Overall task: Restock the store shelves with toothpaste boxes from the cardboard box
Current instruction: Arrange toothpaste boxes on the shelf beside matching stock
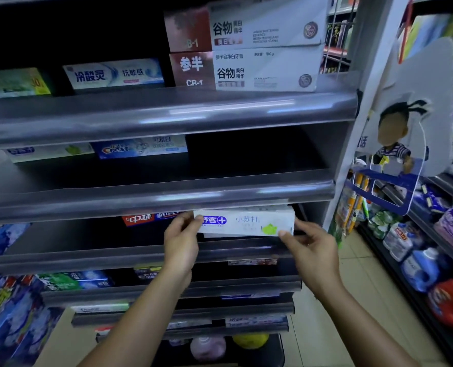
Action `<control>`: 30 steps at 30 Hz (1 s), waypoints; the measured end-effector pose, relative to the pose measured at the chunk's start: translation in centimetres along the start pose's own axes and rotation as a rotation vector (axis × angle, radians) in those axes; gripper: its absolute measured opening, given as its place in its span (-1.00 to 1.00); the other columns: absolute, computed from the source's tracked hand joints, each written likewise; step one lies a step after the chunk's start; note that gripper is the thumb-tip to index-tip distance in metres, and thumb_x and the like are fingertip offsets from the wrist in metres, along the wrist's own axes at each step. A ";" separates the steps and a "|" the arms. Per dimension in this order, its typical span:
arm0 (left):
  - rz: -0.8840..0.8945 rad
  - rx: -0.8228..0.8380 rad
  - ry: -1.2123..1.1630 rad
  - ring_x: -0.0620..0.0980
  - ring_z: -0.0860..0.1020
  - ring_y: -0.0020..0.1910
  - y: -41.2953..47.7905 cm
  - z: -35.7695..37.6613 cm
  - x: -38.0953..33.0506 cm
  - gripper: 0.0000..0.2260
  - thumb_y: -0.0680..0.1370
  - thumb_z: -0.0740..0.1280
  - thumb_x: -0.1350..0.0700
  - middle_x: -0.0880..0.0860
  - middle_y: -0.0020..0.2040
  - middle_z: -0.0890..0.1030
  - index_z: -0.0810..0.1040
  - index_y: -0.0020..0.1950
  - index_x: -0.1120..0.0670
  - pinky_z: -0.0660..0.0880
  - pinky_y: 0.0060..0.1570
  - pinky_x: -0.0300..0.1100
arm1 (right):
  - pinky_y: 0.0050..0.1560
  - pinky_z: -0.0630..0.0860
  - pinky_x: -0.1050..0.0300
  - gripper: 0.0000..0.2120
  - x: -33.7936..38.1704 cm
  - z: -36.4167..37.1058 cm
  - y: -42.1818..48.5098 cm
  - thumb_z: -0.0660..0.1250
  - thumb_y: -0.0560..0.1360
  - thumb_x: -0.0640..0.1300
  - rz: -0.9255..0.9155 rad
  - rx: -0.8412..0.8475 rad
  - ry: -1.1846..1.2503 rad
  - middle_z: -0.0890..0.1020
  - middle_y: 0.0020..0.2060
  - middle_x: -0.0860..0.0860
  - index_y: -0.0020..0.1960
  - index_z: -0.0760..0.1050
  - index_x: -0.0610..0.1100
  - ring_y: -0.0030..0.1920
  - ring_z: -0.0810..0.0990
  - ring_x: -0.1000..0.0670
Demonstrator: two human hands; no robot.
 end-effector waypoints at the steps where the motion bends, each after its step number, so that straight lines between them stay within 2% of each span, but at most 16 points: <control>1: 0.017 0.000 0.037 -0.12 0.57 0.13 0.2 0.1 -0.1 -0.92 0.63 0.40 0.07 -0.07 0.11 0.64 0.58 0.06 -0.12 0.47 0.20 -0.11 | -0.10 0.64 0.12 -0.61 0.1 -0.1 0.5 0.53 0.49 -0.12 0.002 -0.021 -0.014 0.68 -0.04 0.01 0.30 0.63 -0.13 -0.22 0.63 0.09; 3: 0.077 -0.017 0.100 -0.12 0.60 0.08 0.6 0.3 -0.4 -0.95 0.62 0.42 0.05 -0.08 0.05 0.66 0.60 0.04 -0.09 0.48 0.07 -0.20 | -0.19 0.60 0.11 -0.64 0.2 -0.1 1.5 0.53 0.49 -0.07 -0.003 -0.051 -0.032 0.68 -0.19 -0.02 0.27 0.65 -0.08 -0.29 0.59 0.06; 5: 0.134 -0.037 0.138 -0.17 0.63 -0.01 0.8 0.5 -0.7 -0.94 0.59 0.46 0.05 -0.11 -0.05 0.69 0.61 -0.04 -0.09 0.47 -0.06 -0.28 | -0.19 0.59 0.11 -0.66 0.3 -0.1 2.3 0.53 0.49 -0.04 -0.023 -0.074 -0.053 0.69 -0.24 -0.02 0.24 0.67 -0.06 -0.28 0.61 0.05; 8: 0.210 -0.030 0.263 -0.27 0.64 -0.15 1.4 0.3 -0.6 -0.90 0.57 0.49 0.06 -0.20 -0.20 0.69 0.63 -0.12 -0.11 0.47 -0.11 -0.30 | -0.08 0.63 0.07 -0.68 -0.2 0.0 3.2 0.53 0.49 -0.02 -0.025 -0.096 -0.087 0.73 -0.14 0.04 0.21 0.67 -0.06 -0.17 0.67 0.04; 10: 0.266 -0.017 0.424 -0.29 0.62 -0.14 1.7 0.1 -0.4 -0.94 0.57 0.48 0.05 -0.23 -0.18 0.66 0.65 -0.06 -0.10 0.46 -0.11 -0.35 | -0.03 0.59 0.14 -0.67 -0.6 0.3 3.6 0.50 0.51 -0.05 -0.038 -0.071 -0.204 0.73 -0.04 0.05 0.25 0.65 -0.08 -0.13 0.64 0.09; 11: 0.290 -0.018 0.484 -0.28 0.61 -0.10 1.8 0.0 -0.3 -0.96 0.58 0.48 0.05 -0.22 -0.14 0.66 0.67 0.01 -0.05 0.47 -0.10 -0.35 | -0.03 0.58 0.19 -0.65 -0.9 0.4 3.6 0.49 0.52 -0.08 -0.038 -0.051 -0.239 0.74 -0.05 0.04 0.29 0.63 -0.09 -0.16 0.62 0.13; 13: 0.314 -0.018 0.531 -0.28 0.62 -0.11 2.1 -0.2 -0.3 -0.88 0.56 0.49 0.04 -0.21 -0.12 0.65 0.68 0.07 0.01 0.49 -0.13 -0.40 | -0.20 0.53 0.39 -0.64 -1.6 0.5 3.7 0.49 0.52 -0.10 -0.017 -0.031 -0.248 0.70 -0.25 0.11 0.31 0.62 -0.09 -0.33 0.59 0.22; 15: 0.315 0.012 0.553 -0.39 0.61 -0.18 2.3 -0.2 -0.2 -0.87 0.53 0.53 0.05 -0.28 -0.16 0.61 0.65 0.04 -0.05 0.47 -0.23 -0.54 | -0.29 0.44 0.44 -0.63 -1.9 0.5 3.7 0.51 0.50 -0.04 0.015 -0.047 -0.226 0.60 -0.36 0.22 0.29 0.62 -0.06 -0.38 0.56 0.27; 17: 0.303 0.037 0.580 -0.49 0.58 -0.22 2.5 -0.3 0.1 -0.82 0.49 0.56 0.09 -0.28 -0.17 0.61 0.68 0.07 0.01 0.44 -0.25 -0.60 | -0.20 0.55 0.31 -0.60 -2.2 0.6 3.6 0.53 0.48 0.02 0.027 -0.040 -0.197 0.63 -0.30 0.21 0.27 0.63 -0.06 -0.29 0.59 0.24; 20: 0.281 0.018 0.598 -0.45 0.58 -0.25 2.9 -0.5 0.2 -0.71 0.46 0.59 0.05 -0.22 -0.18 0.64 0.71 0.13 0.13 0.49 -0.20 -0.57 | -0.01 0.68 -0.07 -0.63 -2.5 0.8 3.5 0.53 0.47 0.05 0.035 -0.020 -0.177 0.73 -0.03 0.08 0.23 0.65 -0.06 -0.07 0.71 0.00; 22: 0.284 0.014 0.612 -0.44 0.58 -0.25 3.1 -0.5 0.1 -0.70 0.44 0.61 0.01 -0.24 -0.21 0.64 0.73 0.09 0.11 0.49 -0.20 -0.56 | 0.01 0.68 -0.14 -0.64 -2.5 0.9 3.8 0.54 0.47 0.02 0.060 -0.018 -0.158 0.73 0.04 0.07 0.22 0.66 -0.07 -0.01 0.71 -0.02; 24: 0.279 0.007 0.600 -0.38 0.60 -0.21 3.4 -0.5 0.0 -0.67 0.43 0.61 0.00 -0.23 -0.20 0.65 0.73 0.11 0.12 0.47 -0.19 -0.57 | 0.01 0.68 -0.12 -0.66 -2.5 0.9 4.3 0.55 0.47 -0.01 0.101 -0.026 -0.149 0.73 0.03 0.06 0.21 0.67 -0.10 -0.01 0.70 -0.01; 27: 0.263 -0.001 0.602 -0.20 0.65 -0.10 3.7 -0.3 -0.1 -0.61 0.43 0.61 -0.01 -0.07 -0.05 0.72 0.71 0.16 0.16 0.57 0.01 -0.33 | -0.07 0.63 0.07 -0.75 -1.9 1.0 4.9 0.55 0.47 -0.04 0.101 -0.059 -0.192 0.73 -0.07 0.09 0.11 0.71 -0.10 -0.17 0.67 0.07; 28: 0.252 -0.005 0.601 -0.20 0.63 -0.12 3.8 -0.1 -0.2 -0.59 0.42 0.62 -0.02 -0.08 -0.07 0.70 0.70 0.17 0.17 0.54 -0.03 -0.36 | -0.10 0.56 0.16 -0.76 -1.6 1.0 5.1 0.54 0.47 -0.03 0.107 -0.072 -0.220 0.72 -0.10 0.10 0.09 0.71 -0.10 -0.21 0.65 0.09; 30: 0.222 -0.008 0.583 -0.29 0.58 -0.16 3.9 0.1 -0.1 -0.58 0.41 0.63 -0.02 -0.16 -0.15 0.64 0.70 0.17 0.17 0.45 -0.12 -0.45 | -0.10 0.45 0.22 -0.79 -1.2 1.2 5.4 0.53 0.48 -0.01 0.133 -0.091 -0.261 0.72 -0.14 0.08 0.06 0.72 -0.08 -0.20 0.62 0.05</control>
Point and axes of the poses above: each hand's wrist, its own y-axis towards the middle knuckle, its own z-axis out of the palm, x = y × z, the point moved 5 cm from there along y, towards the middle knuckle
